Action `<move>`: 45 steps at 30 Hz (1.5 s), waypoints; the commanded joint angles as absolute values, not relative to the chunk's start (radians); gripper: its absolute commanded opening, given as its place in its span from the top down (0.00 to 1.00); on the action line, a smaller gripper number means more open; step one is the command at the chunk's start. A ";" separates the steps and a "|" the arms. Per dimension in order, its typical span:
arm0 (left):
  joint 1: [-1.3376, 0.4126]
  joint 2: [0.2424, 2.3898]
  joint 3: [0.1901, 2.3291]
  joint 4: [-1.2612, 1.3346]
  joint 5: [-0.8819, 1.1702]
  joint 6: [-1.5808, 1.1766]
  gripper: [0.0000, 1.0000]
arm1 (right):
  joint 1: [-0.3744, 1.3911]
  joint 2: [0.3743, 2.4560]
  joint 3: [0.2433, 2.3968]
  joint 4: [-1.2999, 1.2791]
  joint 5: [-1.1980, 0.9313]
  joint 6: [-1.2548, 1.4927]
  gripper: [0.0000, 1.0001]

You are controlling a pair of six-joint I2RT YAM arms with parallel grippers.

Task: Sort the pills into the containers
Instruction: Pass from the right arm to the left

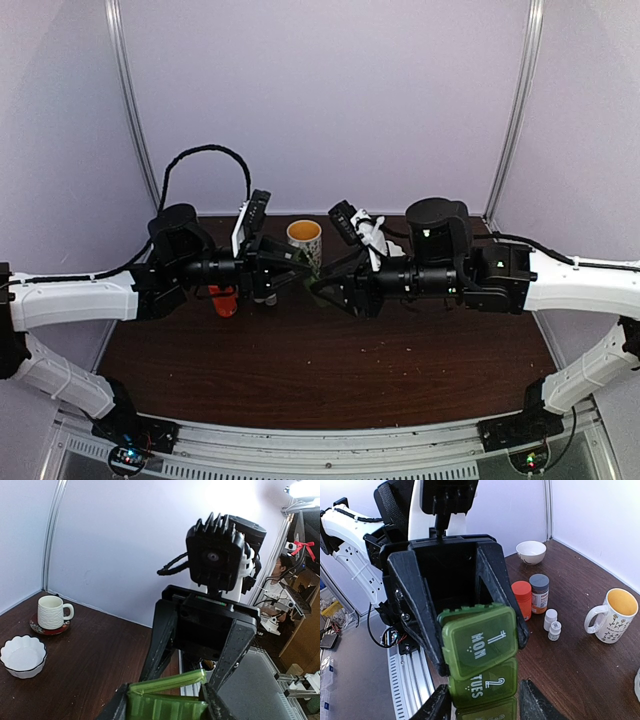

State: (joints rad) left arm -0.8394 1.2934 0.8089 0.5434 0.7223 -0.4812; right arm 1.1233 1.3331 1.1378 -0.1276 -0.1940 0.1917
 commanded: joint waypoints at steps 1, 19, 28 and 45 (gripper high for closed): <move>-0.842 1.308 0.839 0.549 0.757 -0.490 0.74 | 1.122 1.327 1.154 -0.082 -0.173 0.209 0.51; -0.842 1.310 0.838 0.584 0.777 -0.506 0.75 | 1.124 1.353 1.178 -0.138 -0.192 0.178 0.44; -0.842 1.304 0.836 0.579 0.797 -0.500 0.75 | 1.124 1.335 1.178 -0.186 -0.097 0.158 0.44; -0.842 1.338 0.876 0.498 0.857 -0.478 0.78 | 1.097 1.211 1.089 -0.139 0.077 0.185 0.55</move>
